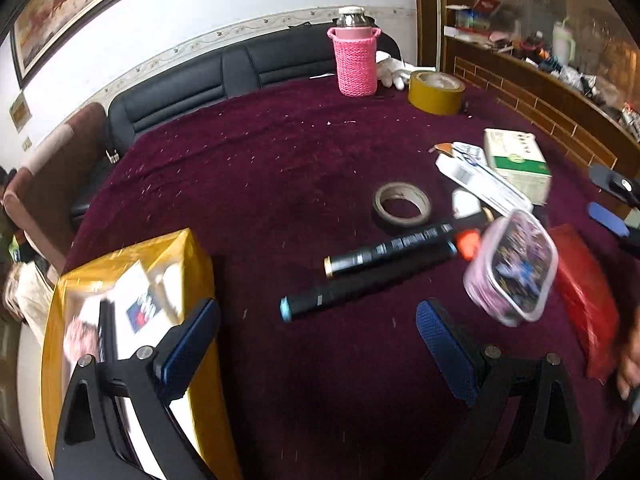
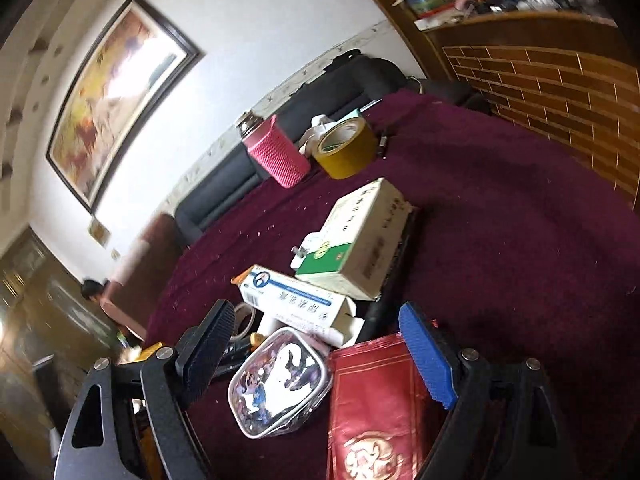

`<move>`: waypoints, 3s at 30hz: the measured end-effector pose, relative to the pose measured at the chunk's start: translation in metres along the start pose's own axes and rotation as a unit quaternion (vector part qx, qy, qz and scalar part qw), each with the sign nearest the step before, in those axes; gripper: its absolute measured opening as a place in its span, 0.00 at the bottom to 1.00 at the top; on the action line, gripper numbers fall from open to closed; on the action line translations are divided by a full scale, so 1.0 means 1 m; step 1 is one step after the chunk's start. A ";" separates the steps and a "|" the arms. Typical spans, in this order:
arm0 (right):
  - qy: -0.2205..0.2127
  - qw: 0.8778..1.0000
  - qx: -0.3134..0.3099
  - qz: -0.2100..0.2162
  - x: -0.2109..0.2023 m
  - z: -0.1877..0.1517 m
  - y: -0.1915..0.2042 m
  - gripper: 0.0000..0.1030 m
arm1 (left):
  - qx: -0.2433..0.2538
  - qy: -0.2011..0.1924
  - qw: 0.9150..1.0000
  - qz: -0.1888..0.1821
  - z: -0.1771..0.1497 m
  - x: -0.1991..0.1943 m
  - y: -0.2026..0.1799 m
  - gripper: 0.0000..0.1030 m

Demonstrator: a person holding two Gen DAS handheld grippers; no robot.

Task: Organize objects
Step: 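Grasp the blue-capped black marker with the left tool, then carry the marker toward the tray with the left tool while the right tool grasps the grey tape roll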

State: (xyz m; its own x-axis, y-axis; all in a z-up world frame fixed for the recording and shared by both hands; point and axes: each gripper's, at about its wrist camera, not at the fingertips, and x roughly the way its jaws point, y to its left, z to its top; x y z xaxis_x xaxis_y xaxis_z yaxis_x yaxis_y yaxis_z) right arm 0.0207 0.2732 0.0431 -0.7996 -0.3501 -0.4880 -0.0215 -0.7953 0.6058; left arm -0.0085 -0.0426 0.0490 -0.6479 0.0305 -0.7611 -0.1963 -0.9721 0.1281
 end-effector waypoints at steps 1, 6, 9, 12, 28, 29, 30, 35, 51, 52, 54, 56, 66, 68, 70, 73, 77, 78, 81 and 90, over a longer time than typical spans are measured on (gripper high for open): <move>0.006 1.000 0.004 -0.002 0.002 -0.001 -0.003 0.86 | 0.005 0.002 1.000 -0.003 0.006 0.008 -0.003 0.95; 0.023 0.999 0.038 0.014 0.004 0.002 -0.017 0.86 | 0.028 0.037 0.999 -0.025 0.011 0.041 -0.010 0.95; 0.022 0.999 0.037 0.016 0.002 0.002 -0.017 0.87 | 0.041 0.078 0.994 -0.062 0.002 0.053 -0.015 0.90; 0.033 0.999 0.039 0.019 0.005 0.000 -0.016 0.88 | 0.049 0.078 0.990 -0.105 -0.007 0.042 -0.021 0.44; 0.046 0.998 0.040 0.019 0.008 -0.006 -0.017 0.90 | 0.081 0.053 0.991 -0.097 -0.009 0.031 -0.059 0.41; 0.046 0.998 0.040 0.020 0.008 -0.007 -0.016 0.90 | 0.086 0.048 0.991 -0.089 -0.009 0.031 -0.061 0.41; 0.046 0.998 0.039 0.020 0.009 -0.006 -0.016 0.90 | 0.089 0.046 0.992 -0.082 -0.009 0.030 -0.063 0.40; 0.051 0.998 0.030 0.018 0.011 -0.007 -0.016 0.90 | 0.071 0.048 0.993 -0.077 -0.015 0.022 -0.069 0.13; 0.051 0.998 0.034 0.003 -0.002 -0.009 -0.011 0.90 | -0.063 -0.066 0.987 -0.135 -0.069 -0.098 -0.002 0.14; 0.054 0.998 0.027 0.003 -0.005 -0.010 -0.004 0.91 | -0.064 -0.070 0.986 -0.136 -0.070 -0.100 0.000 0.14; 0.076 0.997 -0.003 0.017 -0.006 -0.012 0.019 0.91 | -0.076 -0.077 0.984 -0.142 -0.075 -0.107 0.009 0.14; 0.104 0.994 -0.033 0.031 0.002 -0.014 0.045 0.91 | -0.089 -0.082 0.982 -0.147 -0.080 -0.112 0.018 0.14; 0.283 0.951 0.007 0.124 0.106 -0.046 0.126 0.91 | -0.119 -0.115 0.976 -0.141 -0.109 -0.136 0.056 0.14; 0.286 0.955 -0.026 0.072 0.124 -0.051 0.138 0.91 | -0.122 -0.118 0.976 -0.141 -0.114 -0.138 0.064 0.14; 0.273 0.959 -0.064 0.050 0.126 -0.049 0.152 0.89 | -0.121 -0.121 0.975 -0.139 -0.119 -0.141 0.070 0.14; 0.225 0.960 -0.166 0.008 0.123 -0.037 0.185 0.89 | -0.122 -0.124 0.975 -0.141 -0.123 -0.141 0.078 0.14; 0.236 0.935 -0.252 -0.076 0.162 -0.035 0.204 0.87 | -0.137 -0.128 0.971 -0.148 -0.127 -0.139 0.088 0.14; 0.242 0.931 -0.256 -0.093 0.172 -0.036 0.202 0.84 | -0.140 -0.128 0.970 -0.149 -0.127 -0.138 0.091 0.14; 0.272 0.916 -0.266 -0.129 0.202 -0.042 0.194 0.50 | -0.148 -0.128 0.970 -0.147 -0.132 -0.139 0.097 0.14; 0.235 0.917 -0.277 -0.164 0.213 -0.046 0.177 0.12 | -0.170 -0.120 0.969 -0.136 -0.138 -0.137 0.110 0.14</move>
State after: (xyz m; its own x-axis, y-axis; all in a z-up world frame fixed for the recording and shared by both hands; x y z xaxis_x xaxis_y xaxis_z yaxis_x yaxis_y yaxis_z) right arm -0.1259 0.0346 0.0176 -0.4552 -0.1176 -0.8826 0.1974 -0.9799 0.0287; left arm 0.1603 -0.1860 0.0791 -0.7663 0.3093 -0.5631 -0.1559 -0.9398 -0.3040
